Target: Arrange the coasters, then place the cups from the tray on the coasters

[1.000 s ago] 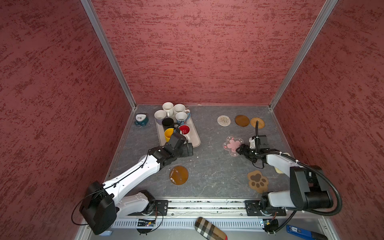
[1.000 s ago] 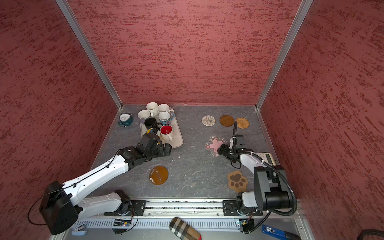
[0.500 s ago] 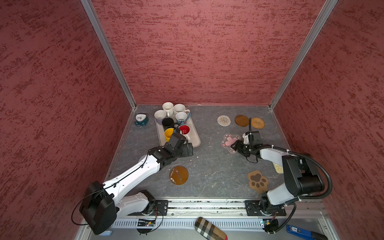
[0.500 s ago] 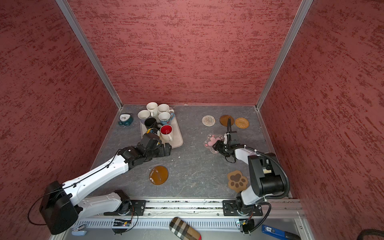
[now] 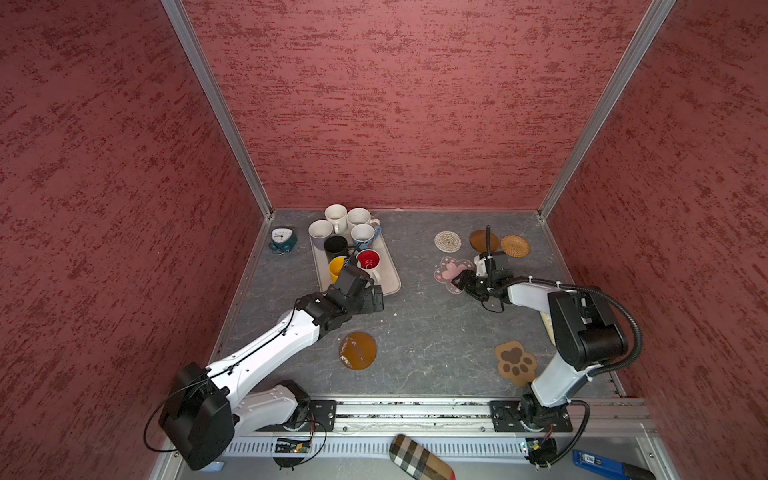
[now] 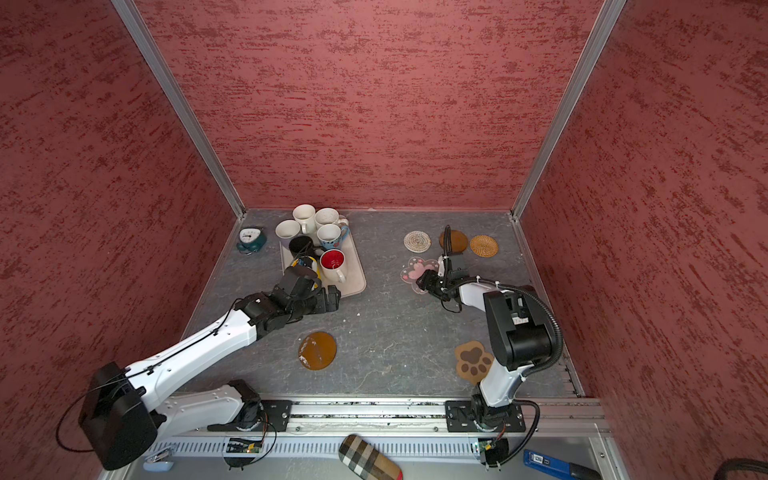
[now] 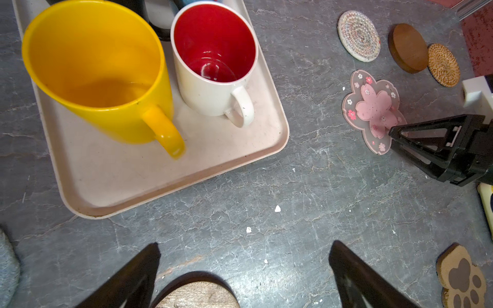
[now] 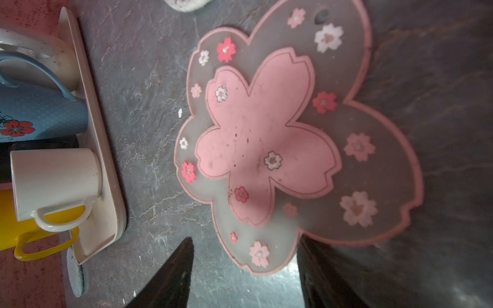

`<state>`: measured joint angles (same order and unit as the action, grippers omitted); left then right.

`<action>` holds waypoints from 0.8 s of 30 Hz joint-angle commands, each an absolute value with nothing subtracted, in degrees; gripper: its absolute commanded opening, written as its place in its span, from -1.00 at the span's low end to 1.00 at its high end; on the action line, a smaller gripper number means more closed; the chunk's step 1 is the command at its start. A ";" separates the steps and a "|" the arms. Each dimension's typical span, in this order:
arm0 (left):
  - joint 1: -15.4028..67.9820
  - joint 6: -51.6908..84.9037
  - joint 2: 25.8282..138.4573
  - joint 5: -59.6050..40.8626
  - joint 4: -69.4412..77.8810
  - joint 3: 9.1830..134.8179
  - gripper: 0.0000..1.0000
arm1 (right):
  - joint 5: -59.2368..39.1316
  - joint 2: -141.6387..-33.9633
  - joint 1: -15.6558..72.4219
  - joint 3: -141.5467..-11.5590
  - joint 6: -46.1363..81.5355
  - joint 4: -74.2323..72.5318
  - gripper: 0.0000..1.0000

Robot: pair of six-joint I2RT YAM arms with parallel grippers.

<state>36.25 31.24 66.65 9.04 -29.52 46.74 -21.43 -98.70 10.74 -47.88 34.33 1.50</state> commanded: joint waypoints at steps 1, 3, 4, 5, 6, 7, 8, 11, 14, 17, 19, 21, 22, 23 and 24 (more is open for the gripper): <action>35.86 31.26 66.09 9.23 -28.74 45.98 0.99 | -20.94 -101.53 12.04 -48.15 34.81 4.87 0.27; 35.86 31.21 65.98 9.22 -28.84 46.00 0.99 | -20.86 -101.58 12.35 -48.73 34.63 5.48 0.27; 35.79 31.16 65.84 9.31 -29.05 45.98 0.99 | -20.84 -101.23 12.51 -48.79 34.64 5.62 0.28; 35.78 31.20 65.67 9.32 -29.31 46.03 0.99 | -20.88 -100.63 12.59 -48.79 34.63 5.82 0.30; 35.83 31.21 65.37 9.32 -29.54 46.07 0.99 | -20.84 -99.73 12.54 -48.79 34.49 6.12 0.31; 35.79 31.16 65.01 9.33 -29.84 46.18 0.99 | -20.46 -98.65 12.54 -48.96 34.20 6.81 0.34; 35.77 31.16 64.55 9.46 -29.97 46.24 0.99 | -20.03 -97.48 12.49 -49.17 33.69 7.76 0.39; 35.71 31.12 63.68 9.67 -30.57 46.46 0.99 | -19.62 -94.07 12.53 -50.15 32.04 10.89 0.52; 35.77 31.03 63.80 9.73 -30.93 46.96 0.99 | -18.84 -91.46 12.10 -51.29 29.97 13.69 0.65; 35.74 30.98 64.33 9.45 -31.03 47.44 0.99 | -18.65 -91.66 10.41 -53.48 27.51 15.74 0.73; 35.79 31.04 64.52 9.20 -31.03 47.69 0.99 | -19.33 -93.41 8.54 -55.56 26.14 16.32 0.76; 35.85 31.03 64.68 9.12 -31.30 47.93 0.99 | -19.86 -95.35 7.08 -58.01 24.94 17.08 0.80; 35.84 31.03 64.77 9.22 -31.47 48.03 0.99 | -19.85 -96.37 6.67 -59.38 24.15 17.35 0.83; 35.86 31.03 64.84 9.31 -31.61 48.16 0.99 | -19.55 -97.30 6.49 -60.95 23.26 17.61 0.85; 35.84 30.95 64.94 9.31 -31.73 48.25 0.99 | -19.19 -98.50 6.29 -62.42 22.49 18.16 0.86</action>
